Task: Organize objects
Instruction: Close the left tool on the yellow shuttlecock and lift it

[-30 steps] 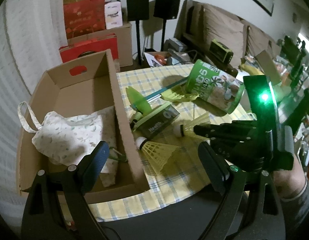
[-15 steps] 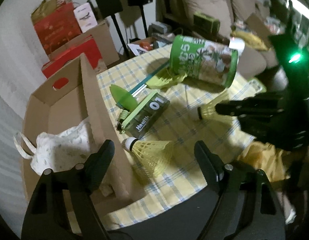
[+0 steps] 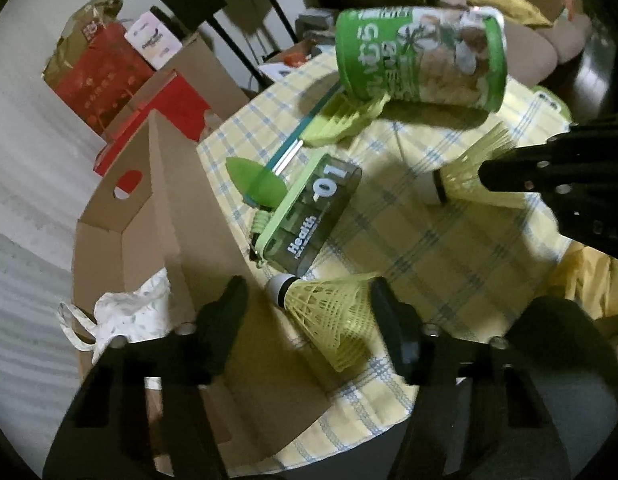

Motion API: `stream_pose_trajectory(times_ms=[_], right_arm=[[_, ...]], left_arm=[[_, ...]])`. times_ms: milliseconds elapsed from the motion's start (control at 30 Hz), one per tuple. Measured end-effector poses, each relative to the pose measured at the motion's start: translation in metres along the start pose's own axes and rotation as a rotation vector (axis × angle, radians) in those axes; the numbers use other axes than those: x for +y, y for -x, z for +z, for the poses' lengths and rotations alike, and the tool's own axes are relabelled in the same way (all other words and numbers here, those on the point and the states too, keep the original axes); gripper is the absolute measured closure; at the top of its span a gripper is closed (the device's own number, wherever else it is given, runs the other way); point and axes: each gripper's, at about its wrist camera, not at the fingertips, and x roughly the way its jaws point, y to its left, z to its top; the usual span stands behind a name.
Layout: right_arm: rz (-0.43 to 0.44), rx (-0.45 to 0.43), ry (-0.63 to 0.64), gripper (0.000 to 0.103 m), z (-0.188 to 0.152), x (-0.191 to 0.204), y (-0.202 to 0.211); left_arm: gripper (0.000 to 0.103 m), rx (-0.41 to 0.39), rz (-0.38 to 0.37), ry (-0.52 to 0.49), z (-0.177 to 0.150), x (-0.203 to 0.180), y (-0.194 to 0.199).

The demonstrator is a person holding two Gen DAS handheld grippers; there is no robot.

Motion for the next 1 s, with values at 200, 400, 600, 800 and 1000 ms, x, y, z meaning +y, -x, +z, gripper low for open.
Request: stream_pose_trajectory(times_ms=[200, 400, 600, 800, 1000], right_arm=[[0.039, 0.024, -0.036, 0.092, -0.001, -0.004, -0.011], [0.054, 0.015, -0.043, 0.095, -0.002, -0.004, -0.013], [0.056, -0.04, -0.036, 0.099, 0.004, 0.003, 0.0], [0.06, -0.086, -0.018, 0.099, 0.01, 0.012, 0.015], [0.064, -0.112, -0.004, 0.099, 0.015, 0.02, 0.026]], left_arm=[[0.078, 0.036, -0.017, 0.013, 0.0, 0.001, -0.013], [0.094, 0.027, -0.072, 0.088, 0.001, 0.015, -0.011], [0.101, -0.01, -0.156, 0.19, 0.0, 0.038, 0.005], [0.101, -0.078, -0.198, 0.244, 0.003, 0.05, 0.031], [0.101, -0.13, -0.208, 0.261, 0.005, 0.058, 0.051]])
